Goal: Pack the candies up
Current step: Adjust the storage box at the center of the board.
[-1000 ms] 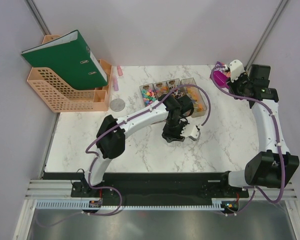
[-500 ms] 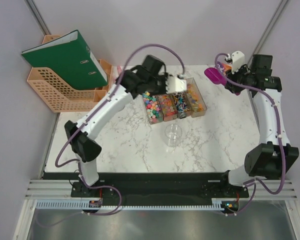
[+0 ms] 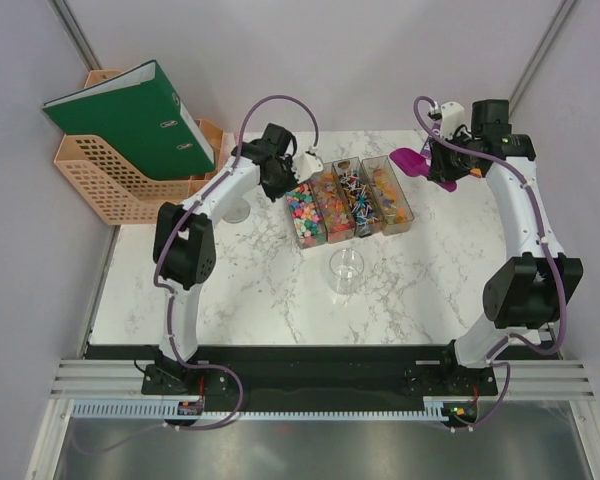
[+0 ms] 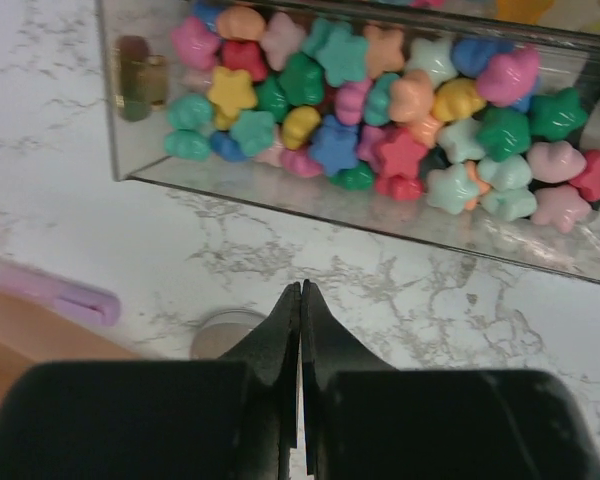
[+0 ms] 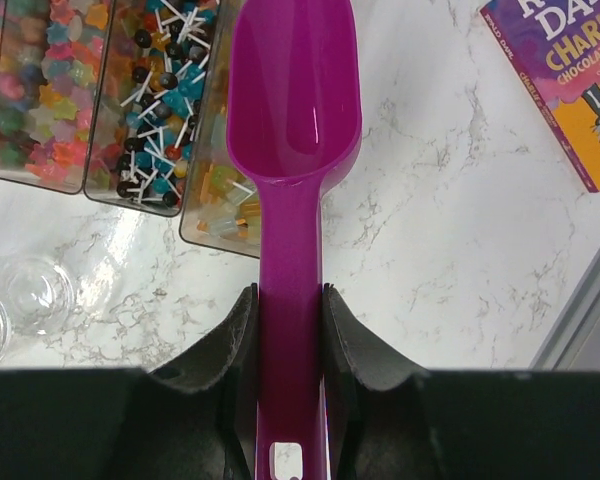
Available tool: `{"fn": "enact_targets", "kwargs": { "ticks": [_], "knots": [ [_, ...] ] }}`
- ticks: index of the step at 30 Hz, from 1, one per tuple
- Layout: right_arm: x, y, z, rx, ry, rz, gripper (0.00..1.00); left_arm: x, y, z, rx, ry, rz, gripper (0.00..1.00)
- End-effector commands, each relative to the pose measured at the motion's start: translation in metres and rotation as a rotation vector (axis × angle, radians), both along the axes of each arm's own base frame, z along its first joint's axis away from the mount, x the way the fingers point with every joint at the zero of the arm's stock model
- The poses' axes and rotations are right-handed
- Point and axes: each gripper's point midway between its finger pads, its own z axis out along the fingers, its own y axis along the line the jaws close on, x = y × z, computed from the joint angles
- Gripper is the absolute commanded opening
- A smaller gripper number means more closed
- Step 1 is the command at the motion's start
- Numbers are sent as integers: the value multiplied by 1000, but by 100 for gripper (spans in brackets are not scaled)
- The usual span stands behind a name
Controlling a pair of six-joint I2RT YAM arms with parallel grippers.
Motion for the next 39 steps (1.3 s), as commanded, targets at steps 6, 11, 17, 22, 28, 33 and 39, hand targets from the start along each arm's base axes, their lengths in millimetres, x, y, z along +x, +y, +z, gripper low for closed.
{"fn": "enact_targets", "kwargs": {
  "ticks": [6,11,17,22,28,33,39],
  "knots": [
    [-5,-12,19,-37,-57,-48,0,-49,-6,-32,-47,160,-10,2],
    [-5,-23,10,-69,-41,-69,0,-78,-18,-56,-29,235,-115,2],
    [-6,-33,8,-71,-37,-121,0,-107,-73,-44,-79,234,-311,2],
    [-16,-45,6,-105,-33,-136,0,-123,-128,-42,-115,193,-492,2],
    [-31,-65,3,-135,-19,-155,0,-100,-184,-20,-276,24,-586,2],
    [-41,-67,-3,-153,10,-115,0,-60,-200,-6,-328,-171,-532,3],
    [-25,-65,9,-183,19,6,0,-21,-164,76,-428,-277,-306,22]
  ]
}}
